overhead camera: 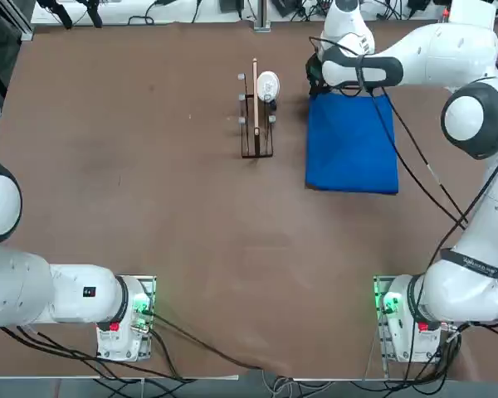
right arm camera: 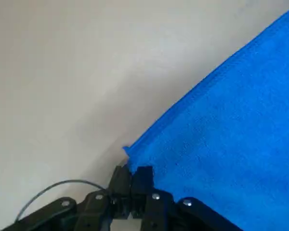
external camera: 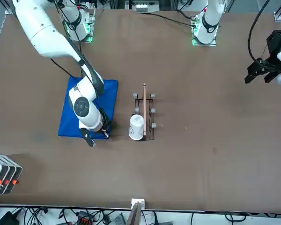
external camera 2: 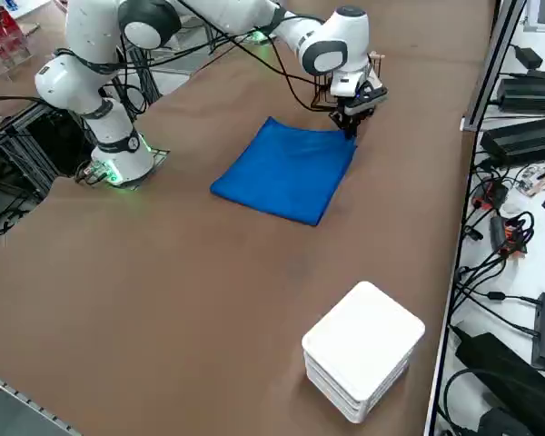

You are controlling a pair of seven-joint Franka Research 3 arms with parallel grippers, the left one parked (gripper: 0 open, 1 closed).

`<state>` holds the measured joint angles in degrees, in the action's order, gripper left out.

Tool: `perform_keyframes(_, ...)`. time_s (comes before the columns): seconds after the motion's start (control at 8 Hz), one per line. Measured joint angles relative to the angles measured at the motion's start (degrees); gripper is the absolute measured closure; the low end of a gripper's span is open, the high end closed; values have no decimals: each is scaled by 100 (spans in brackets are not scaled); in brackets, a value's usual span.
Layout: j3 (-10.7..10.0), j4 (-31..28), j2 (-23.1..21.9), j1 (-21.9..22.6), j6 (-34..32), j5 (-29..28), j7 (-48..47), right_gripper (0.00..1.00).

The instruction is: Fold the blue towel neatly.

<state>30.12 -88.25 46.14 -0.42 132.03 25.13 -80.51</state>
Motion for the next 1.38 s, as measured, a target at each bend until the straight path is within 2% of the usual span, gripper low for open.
perform_keyframes(0.62,-13,26,23,96,11,4,159,98)
perform_keyframes(1.38,-26,416,322,164,26,5,251,96)
